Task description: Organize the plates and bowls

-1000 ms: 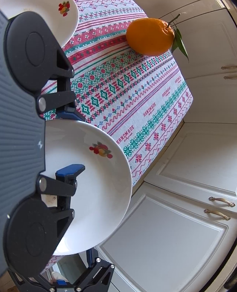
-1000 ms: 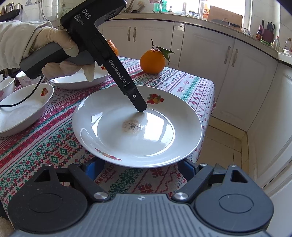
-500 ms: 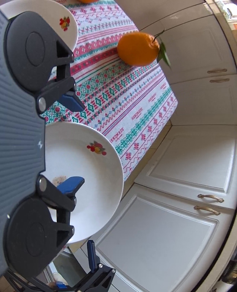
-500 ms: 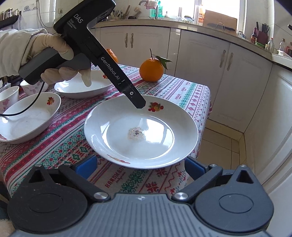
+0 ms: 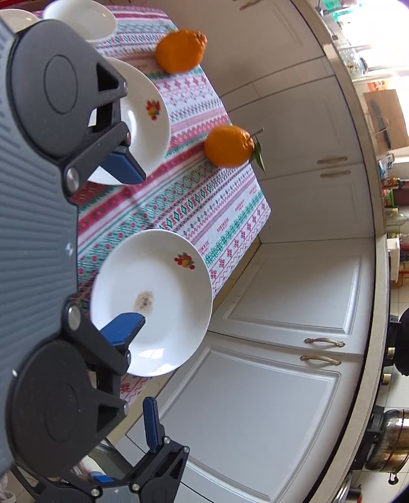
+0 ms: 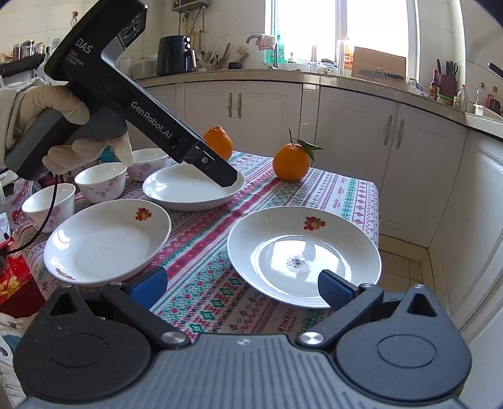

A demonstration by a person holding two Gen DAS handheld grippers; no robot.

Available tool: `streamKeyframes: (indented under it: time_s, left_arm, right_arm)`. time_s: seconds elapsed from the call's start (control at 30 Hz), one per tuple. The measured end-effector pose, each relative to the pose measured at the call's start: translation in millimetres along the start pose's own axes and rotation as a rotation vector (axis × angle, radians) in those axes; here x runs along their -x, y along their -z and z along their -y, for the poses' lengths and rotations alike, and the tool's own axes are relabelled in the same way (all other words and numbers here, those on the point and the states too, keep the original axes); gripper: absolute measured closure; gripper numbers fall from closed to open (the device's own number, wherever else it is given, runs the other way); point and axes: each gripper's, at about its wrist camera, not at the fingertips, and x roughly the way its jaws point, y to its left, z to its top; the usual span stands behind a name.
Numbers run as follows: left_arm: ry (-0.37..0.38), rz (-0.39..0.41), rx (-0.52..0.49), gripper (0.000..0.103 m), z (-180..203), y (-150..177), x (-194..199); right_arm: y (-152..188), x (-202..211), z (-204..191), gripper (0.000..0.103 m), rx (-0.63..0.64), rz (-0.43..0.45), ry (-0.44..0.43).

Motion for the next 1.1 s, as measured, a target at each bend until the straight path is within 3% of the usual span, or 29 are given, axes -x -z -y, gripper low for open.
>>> streamKeyframes:
  time_s: [0.27,0.43,0.73,0.83,1.1]
  left_arm:
    - [-0.111,0.077,-0.003,0.014,11.5,57.5,48.7]
    - [-0.166,0.104,0.046,0.013,14.4,107.7,70.7]
    - [-0.241,0.035,0.129,0.011,12.2,192.9,88.9]
    - [-0.212,0.022,0.174,0.009,5.1,208.2,90.6]
    - [-0.184,0.032,0.179,0.009,-2.3,219.6,82.1]
  right_arm:
    - [6.9,4.9,-30.3,0.000,-0.008,0.021,-0.028]
    - [17.2,0.8,-39.1,0.000,-0.028,0.008,-0.036]
    - [20.4,-9.5,-45.3,0.000,-0.083,-0.021,-0.066]
    - [16.1,-11.0,-49.3,0.000,-0.075,-0.021,-0.069]
    - [5.1,-17.5,-56.7,0.000,-0.060,-0.043,-0.083]
